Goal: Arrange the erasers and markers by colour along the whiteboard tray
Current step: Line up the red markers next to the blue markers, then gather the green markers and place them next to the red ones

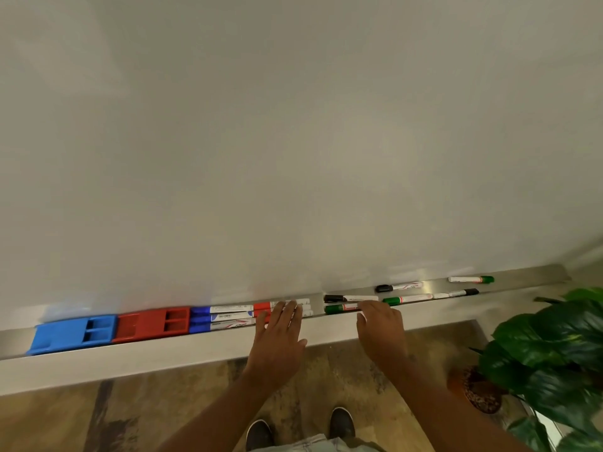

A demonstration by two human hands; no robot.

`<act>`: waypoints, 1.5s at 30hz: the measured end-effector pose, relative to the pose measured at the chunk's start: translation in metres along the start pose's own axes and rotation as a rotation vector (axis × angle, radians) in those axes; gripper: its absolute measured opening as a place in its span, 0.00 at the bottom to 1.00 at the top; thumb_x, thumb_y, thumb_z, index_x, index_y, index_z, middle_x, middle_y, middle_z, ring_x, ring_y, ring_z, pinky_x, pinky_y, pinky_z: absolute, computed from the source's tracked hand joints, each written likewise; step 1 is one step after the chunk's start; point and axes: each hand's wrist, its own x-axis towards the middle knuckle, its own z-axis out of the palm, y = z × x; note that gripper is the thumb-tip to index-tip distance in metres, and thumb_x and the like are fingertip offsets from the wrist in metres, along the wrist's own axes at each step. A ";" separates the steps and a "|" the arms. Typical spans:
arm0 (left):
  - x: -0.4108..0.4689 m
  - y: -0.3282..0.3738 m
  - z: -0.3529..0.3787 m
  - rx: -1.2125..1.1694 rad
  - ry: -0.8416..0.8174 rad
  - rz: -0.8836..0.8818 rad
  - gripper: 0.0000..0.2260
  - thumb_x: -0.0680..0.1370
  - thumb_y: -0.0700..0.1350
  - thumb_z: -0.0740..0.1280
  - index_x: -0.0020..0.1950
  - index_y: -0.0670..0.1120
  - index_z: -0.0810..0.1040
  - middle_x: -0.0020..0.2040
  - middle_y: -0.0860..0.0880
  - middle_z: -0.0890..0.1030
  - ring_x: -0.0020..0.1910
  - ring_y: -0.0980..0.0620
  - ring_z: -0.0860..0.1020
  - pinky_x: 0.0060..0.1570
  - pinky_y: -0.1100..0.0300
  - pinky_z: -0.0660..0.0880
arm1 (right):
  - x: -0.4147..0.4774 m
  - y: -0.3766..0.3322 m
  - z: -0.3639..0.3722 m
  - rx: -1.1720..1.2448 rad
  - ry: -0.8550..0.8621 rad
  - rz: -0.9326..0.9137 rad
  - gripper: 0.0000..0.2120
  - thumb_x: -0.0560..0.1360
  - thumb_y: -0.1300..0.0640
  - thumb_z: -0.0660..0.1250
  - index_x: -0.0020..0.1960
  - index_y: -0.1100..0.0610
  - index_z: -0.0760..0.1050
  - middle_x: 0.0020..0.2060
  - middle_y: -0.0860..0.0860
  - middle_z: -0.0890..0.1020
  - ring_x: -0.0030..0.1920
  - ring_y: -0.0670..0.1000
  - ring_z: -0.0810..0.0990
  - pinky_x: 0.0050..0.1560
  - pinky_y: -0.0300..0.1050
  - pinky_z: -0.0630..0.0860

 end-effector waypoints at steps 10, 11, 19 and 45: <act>0.008 0.037 0.009 0.093 -0.007 0.072 0.33 0.85 0.63 0.50 0.86 0.50 0.48 0.87 0.48 0.45 0.86 0.44 0.43 0.73 0.43 0.25 | -0.006 -0.001 0.014 -0.009 -0.065 -0.148 0.15 0.81 0.51 0.66 0.66 0.52 0.79 0.63 0.49 0.83 0.66 0.52 0.80 0.71 0.53 0.72; 0.011 0.043 0.009 0.114 -0.007 0.078 0.33 0.85 0.63 0.50 0.86 0.50 0.48 0.87 0.48 0.45 0.86 0.44 0.43 0.73 0.43 0.25 | -0.005 0.001 0.014 -0.003 -0.059 -0.160 0.15 0.80 0.52 0.68 0.66 0.52 0.80 0.62 0.50 0.84 0.64 0.53 0.81 0.69 0.54 0.73; 0.018 0.069 -0.001 0.144 -0.100 0.057 0.34 0.82 0.61 0.59 0.85 0.48 0.57 0.85 0.47 0.56 0.85 0.43 0.56 0.78 0.36 0.42 | 0.012 0.030 0.004 -0.001 0.051 -0.304 0.15 0.74 0.55 0.76 0.61 0.53 0.84 0.57 0.49 0.87 0.58 0.51 0.85 0.61 0.53 0.79; 0.018 0.098 -0.026 0.209 -0.002 0.035 0.29 0.76 0.56 0.56 0.66 0.44 0.85 0.64 0.46 0.86 0.63 0.44 0.85 0.69 0.40 0.70 | 0.044 0.181 -0.044 -0.095 -0.086 -0.276 0.19 0.83 0.51 0.63 0.73 0.53 0.75 0.71 0.49 0.79 0.72 0.50 0.75 0.74 0.54 0.67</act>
